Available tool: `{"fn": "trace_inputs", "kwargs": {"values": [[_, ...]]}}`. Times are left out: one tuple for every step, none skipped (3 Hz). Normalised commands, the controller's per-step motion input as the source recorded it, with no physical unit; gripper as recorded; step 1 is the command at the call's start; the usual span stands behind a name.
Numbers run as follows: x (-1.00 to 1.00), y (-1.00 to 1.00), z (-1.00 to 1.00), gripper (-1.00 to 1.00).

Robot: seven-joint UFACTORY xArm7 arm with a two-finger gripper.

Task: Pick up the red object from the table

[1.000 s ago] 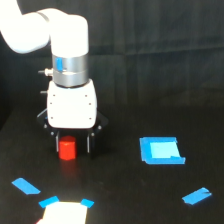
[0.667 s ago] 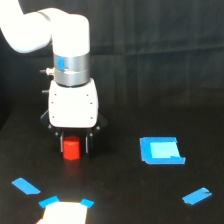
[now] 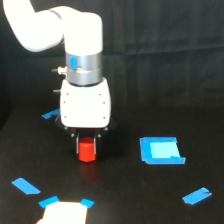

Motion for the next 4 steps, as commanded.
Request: {"fn": "trace_inputs", "kwargs": {"values": [[0.83,0.05,1.00,-0.69],[0.40,-0.93,1.00,-1.00],[0.24,-1.00,1.00,-1.00],[0.07,-0.64,1.00,-1.00]]}}
